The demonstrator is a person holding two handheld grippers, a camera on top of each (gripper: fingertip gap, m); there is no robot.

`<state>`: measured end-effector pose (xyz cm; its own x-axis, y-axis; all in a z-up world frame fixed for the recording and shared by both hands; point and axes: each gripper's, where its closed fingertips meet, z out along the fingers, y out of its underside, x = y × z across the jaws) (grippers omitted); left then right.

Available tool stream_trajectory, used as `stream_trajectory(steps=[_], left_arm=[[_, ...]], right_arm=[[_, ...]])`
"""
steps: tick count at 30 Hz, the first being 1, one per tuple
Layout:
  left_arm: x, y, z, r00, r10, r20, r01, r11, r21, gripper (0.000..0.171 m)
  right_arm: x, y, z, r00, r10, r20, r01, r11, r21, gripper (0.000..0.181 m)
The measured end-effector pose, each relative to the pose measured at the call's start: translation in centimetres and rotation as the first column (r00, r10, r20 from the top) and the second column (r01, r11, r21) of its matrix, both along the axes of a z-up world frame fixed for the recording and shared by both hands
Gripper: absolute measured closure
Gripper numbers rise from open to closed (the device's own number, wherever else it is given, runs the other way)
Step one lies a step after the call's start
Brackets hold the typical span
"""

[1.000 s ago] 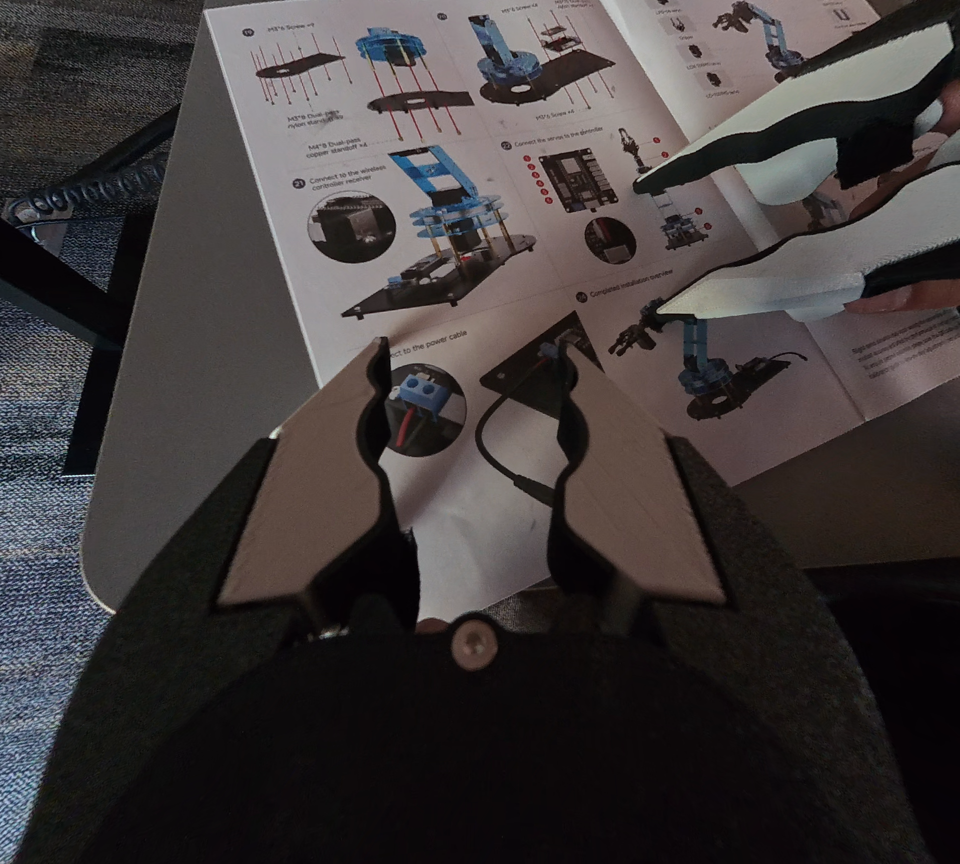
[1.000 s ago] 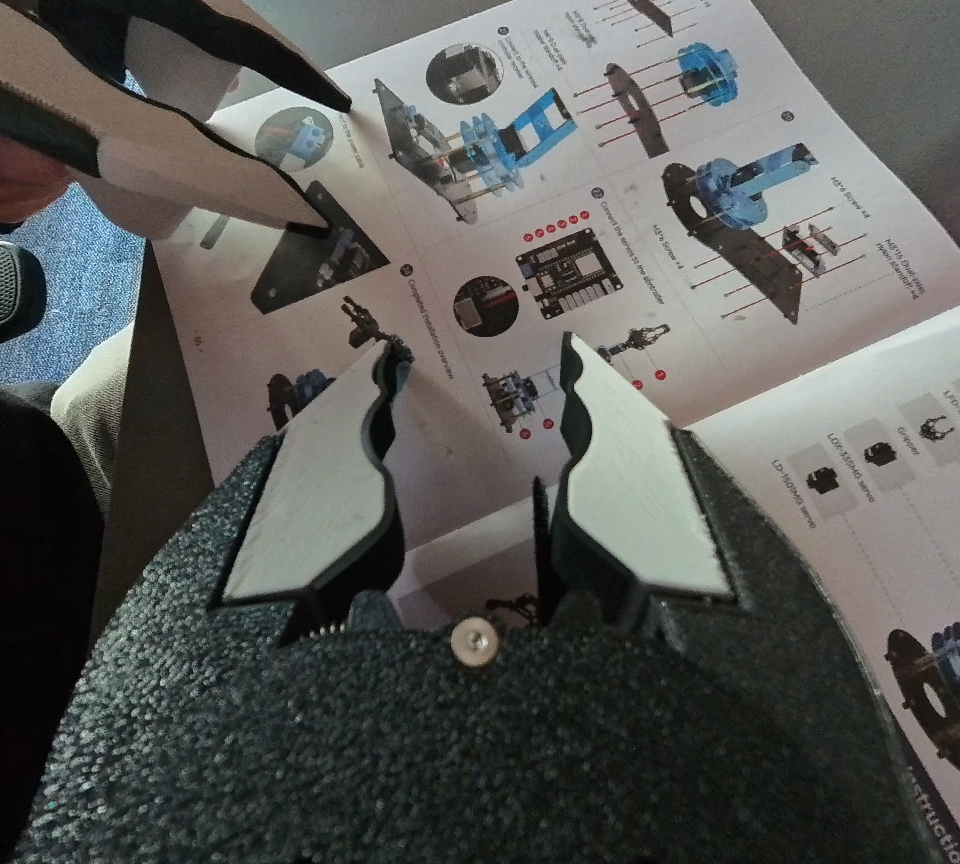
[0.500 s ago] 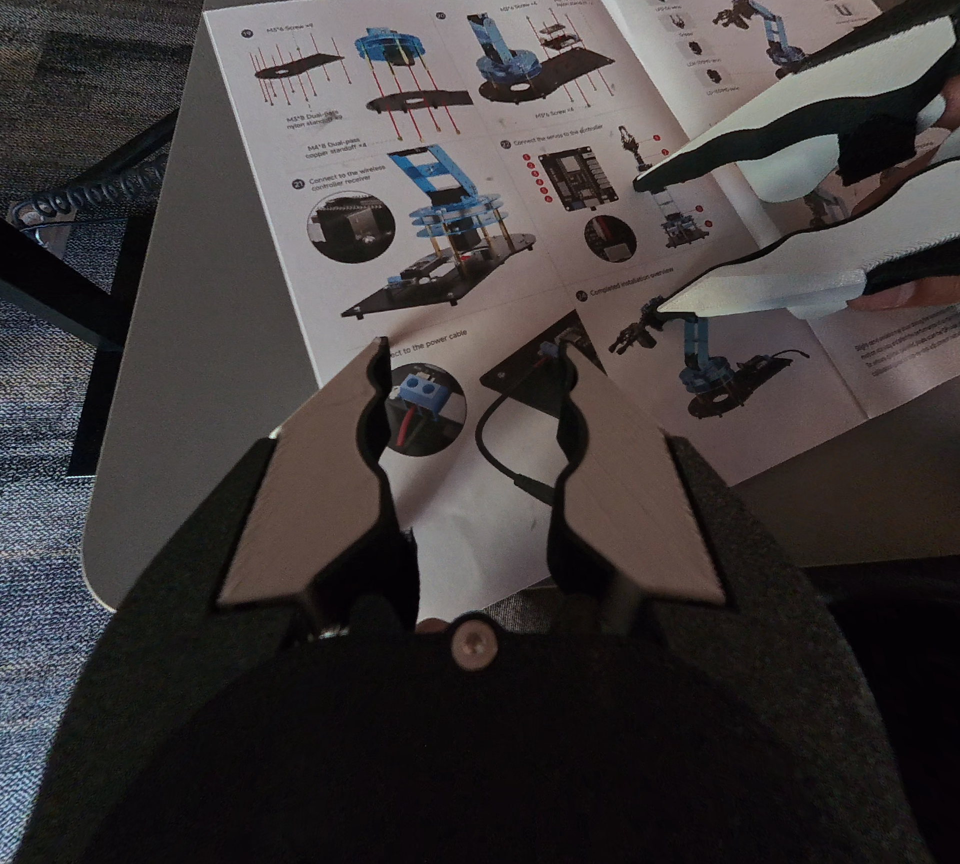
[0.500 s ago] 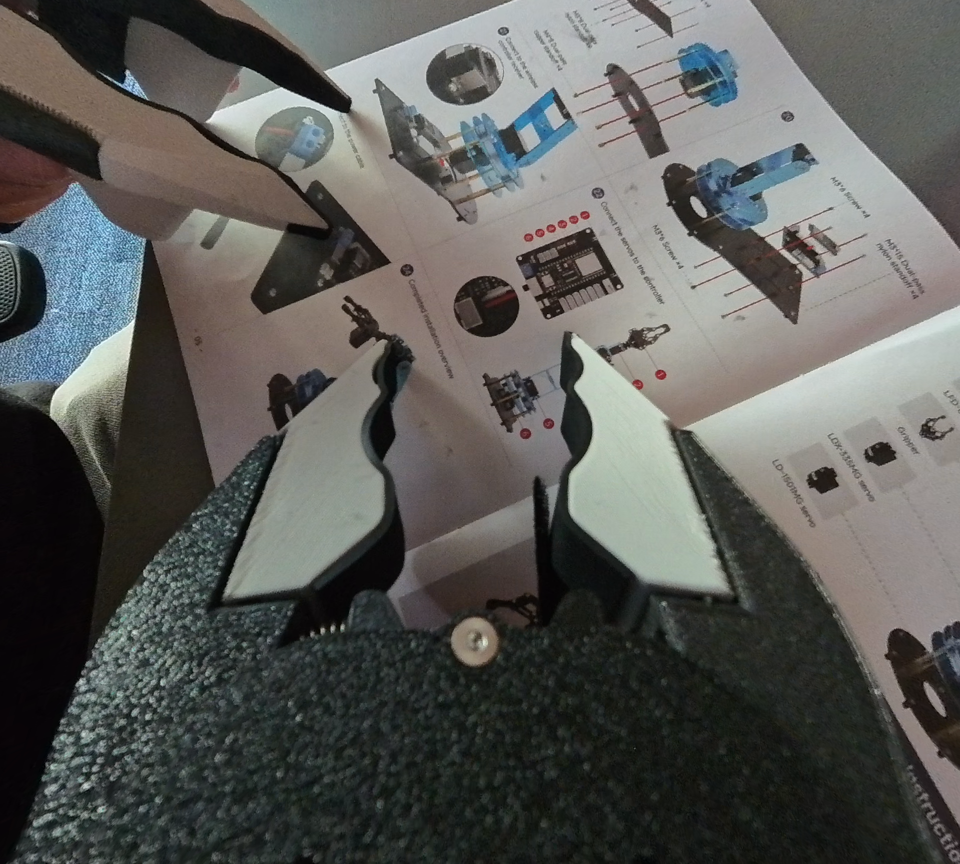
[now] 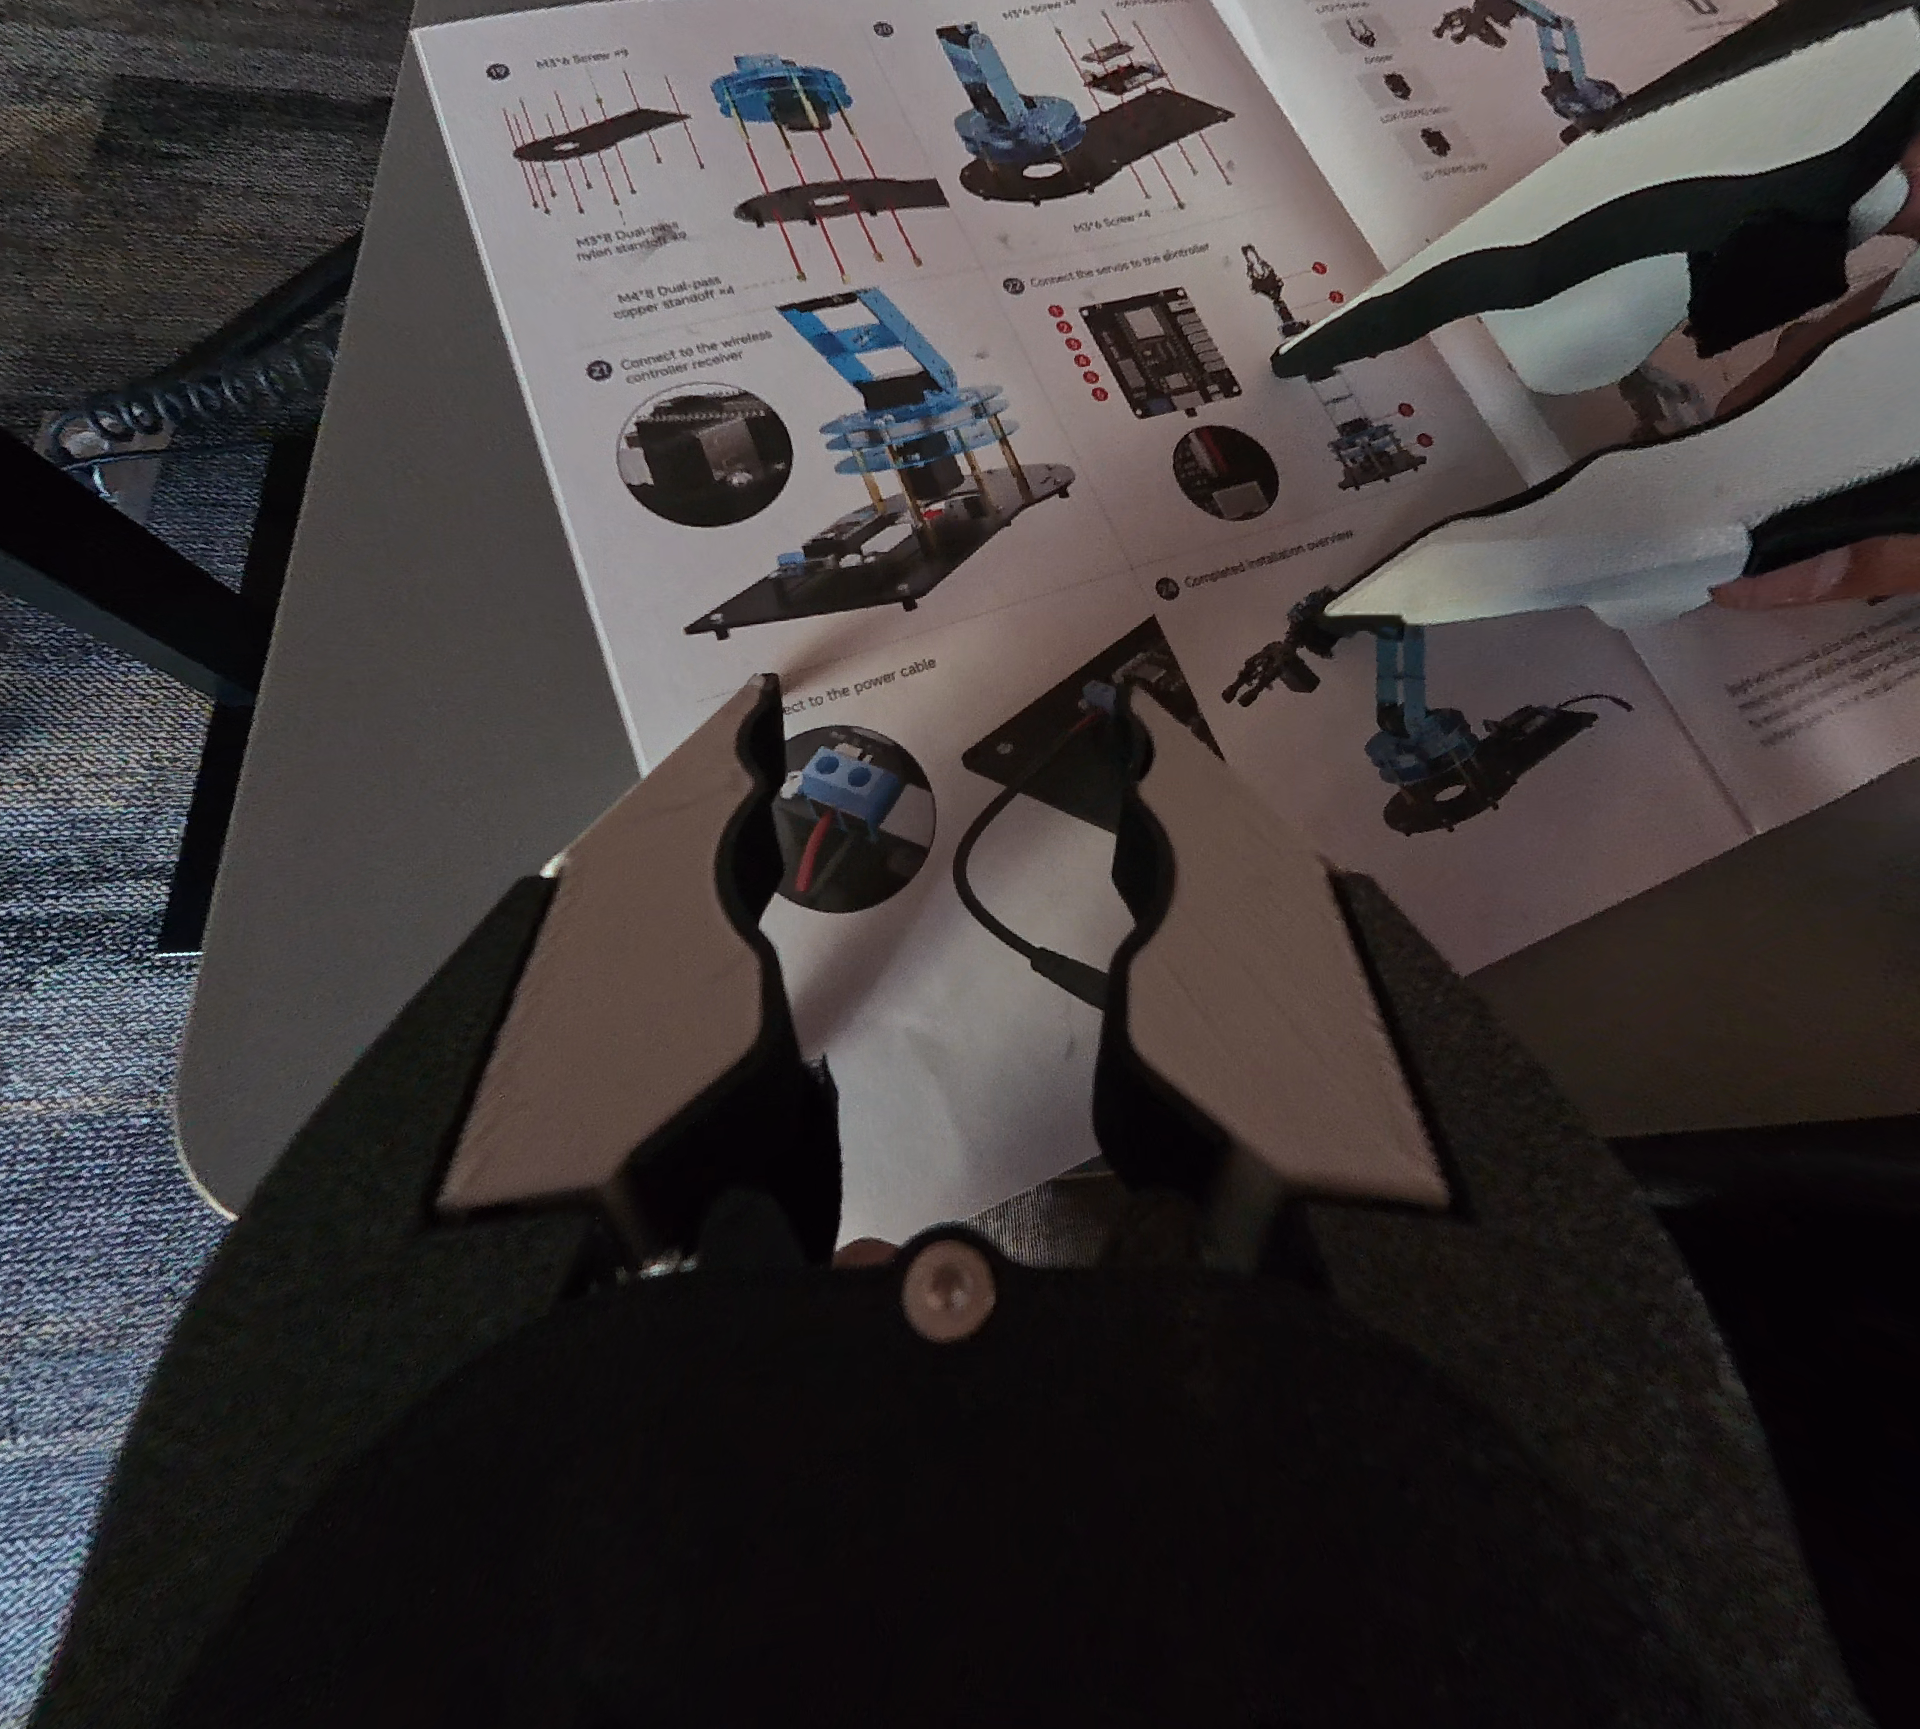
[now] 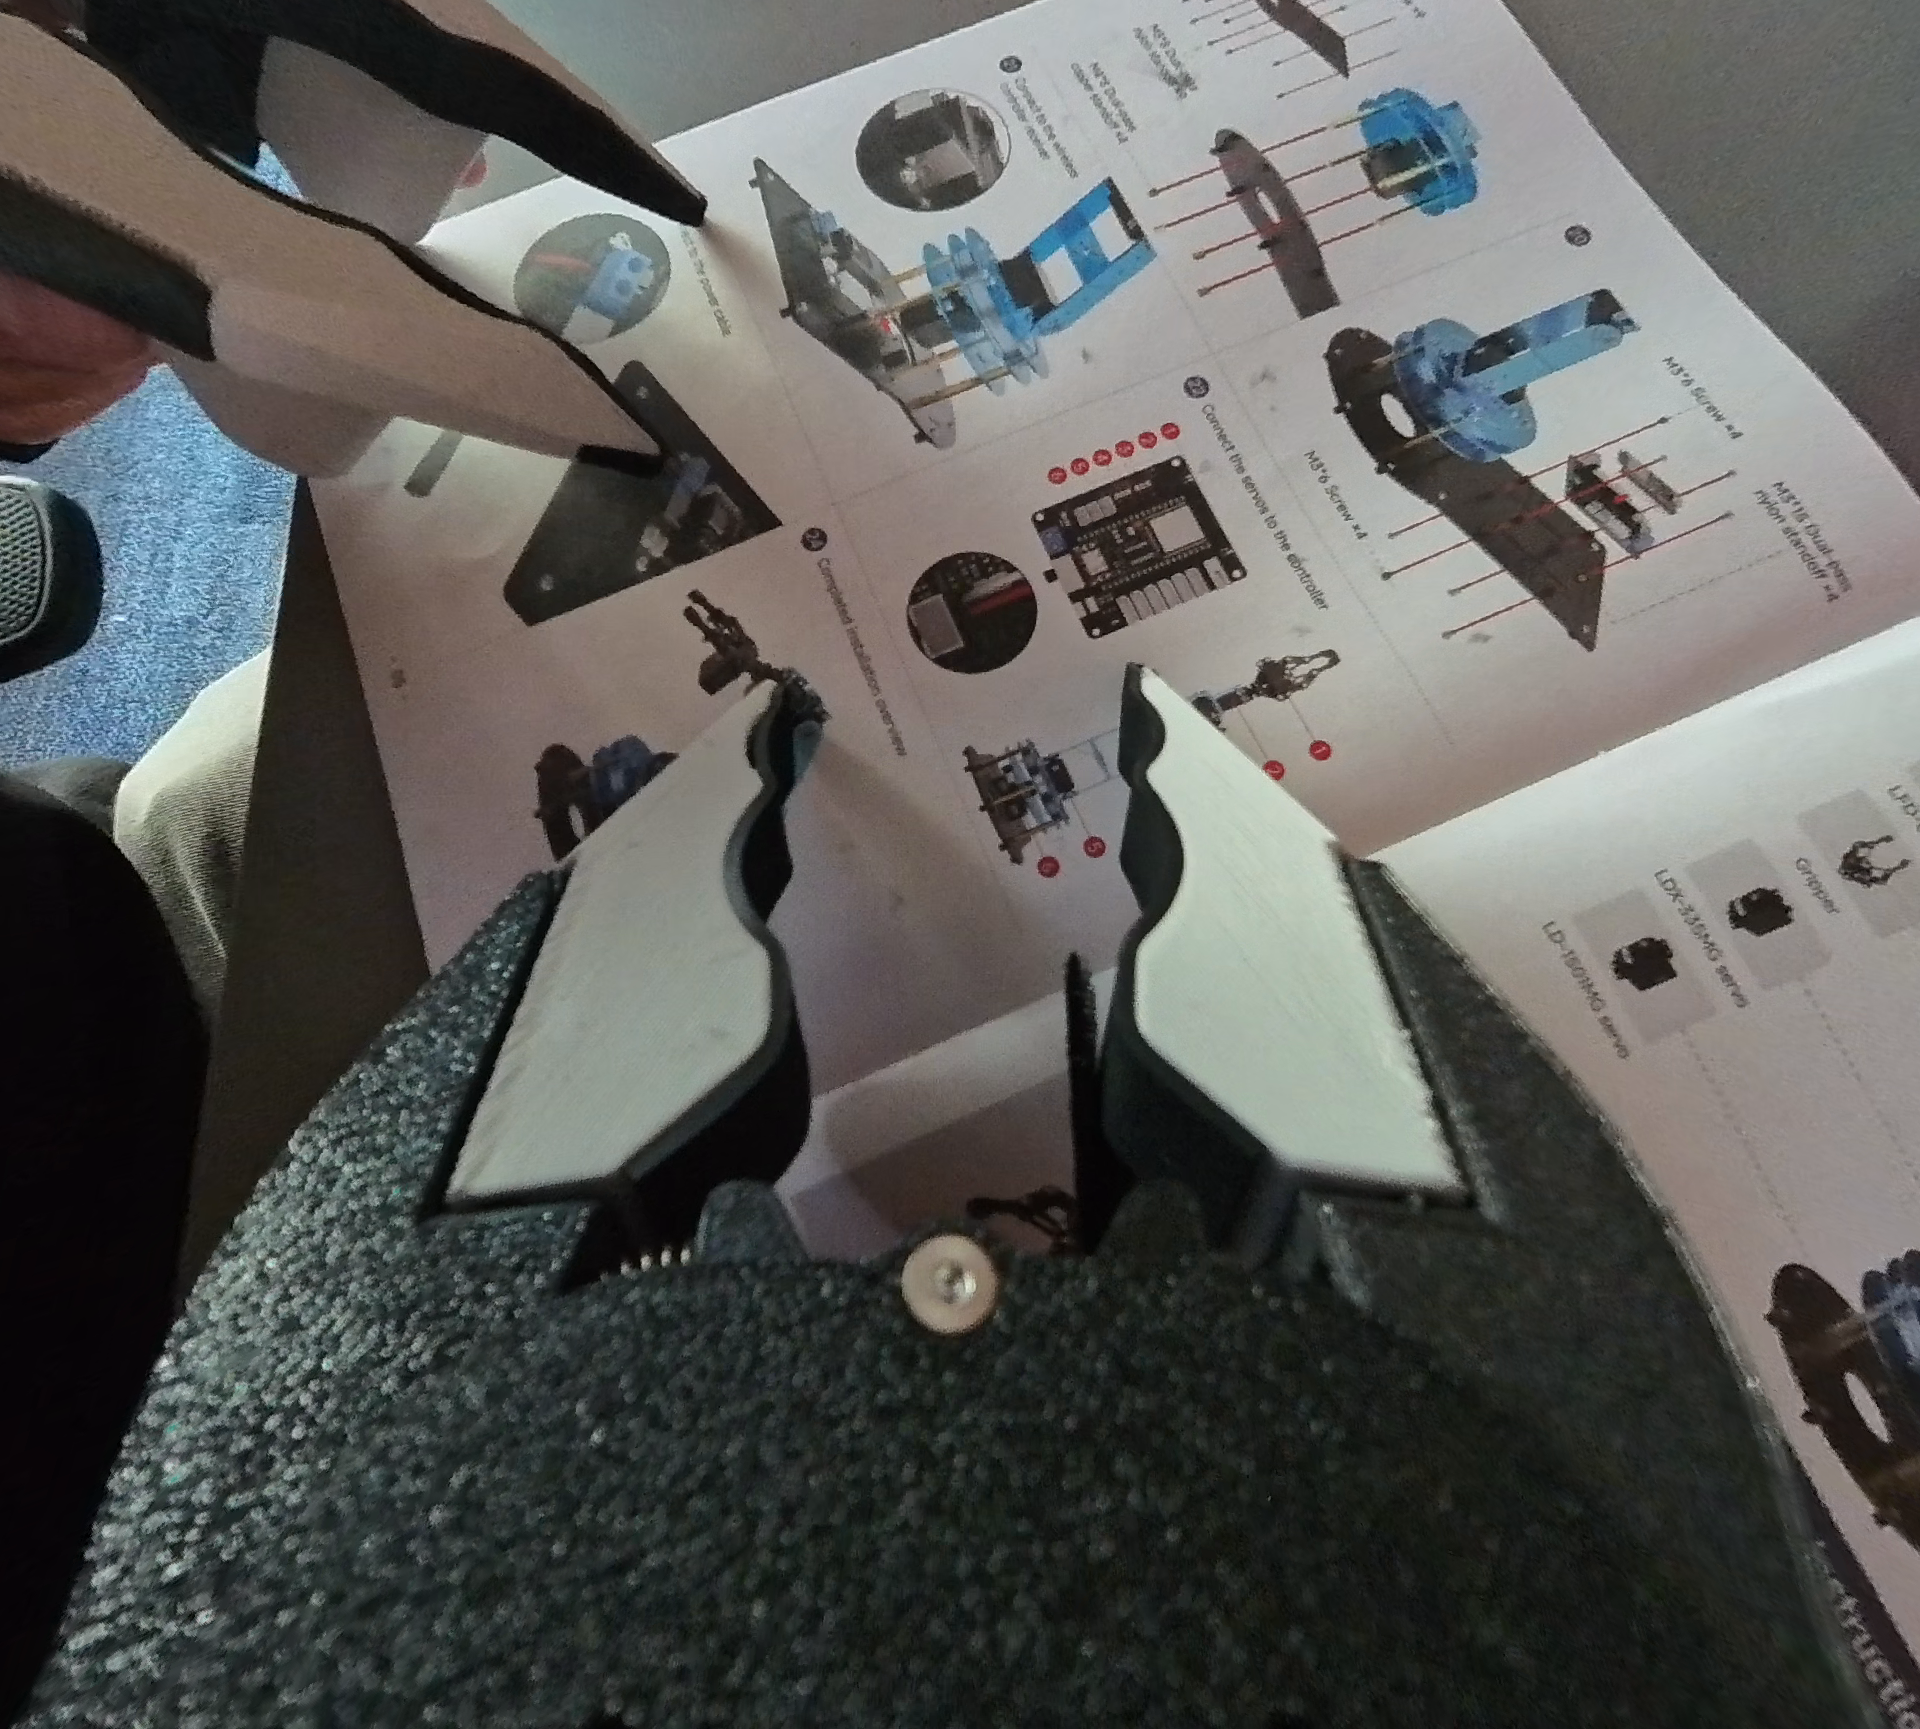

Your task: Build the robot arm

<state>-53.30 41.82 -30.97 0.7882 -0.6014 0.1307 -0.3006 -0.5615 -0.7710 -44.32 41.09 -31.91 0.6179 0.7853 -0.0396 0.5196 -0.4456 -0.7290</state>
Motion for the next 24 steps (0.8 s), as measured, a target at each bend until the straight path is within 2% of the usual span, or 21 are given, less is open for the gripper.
stream_trajectory(steps=[3, 13, 16, 19, 21, 24], left_arm=[[0.0, 0.0, -0.1, 1.000, 0.000, -0.010, 0.001, 1.000, 0.007, 0.109], [0.0, -0.1, -0.4, 0.997, 0.002, -0.078, 0.002, 0.999, 0.052, 0.109], [0.0, -0.1, -0.4, 0.995, -0.007, -0.101, 0.011, 0.999, 0.038, 0.108], [0.0, 0.0, -0.4, 0.994, -0.028, -0.109, 0.032, 0.999, 0.035, 0.108], [0.0, 0.1, -0.4, 0.992, -0.035, -0.119, 0.038, 0.999, 0.025, 0.108], [0.0, 0.0, -0.4, 0.984, -0.061, -0.170, 0.057, 0.998, -0.025, 0.108]], right_arm=[[0.2, 0.0, 0.1, 0.999, -0.002, -0.032, 0.001, 1.000, -0.020, 0.122], [0.1, 0.1, -0.1, 1.000, -0.012, -0.002, 0.012, 1.000, 0.006, 0.124], [-0.1, -0.2, 0.9, 0.999, -0.035, 0.019, 0.034, 0.998, 0.059, 0.128], [-0.5, -5.1, 4.9, 0.997, 0.032, -0.071, -0.022, 0.990, 0.139, 0.128], [0.3, -10.9, 7.2, 0.977, 0.094, -0.191, -0.082, 0.994, 0.071, 0.123], [5.0, -18.3, 10.7, 0.927, 0.101, -0.360, -0.063, 0.991, 0.117, 0.128]])
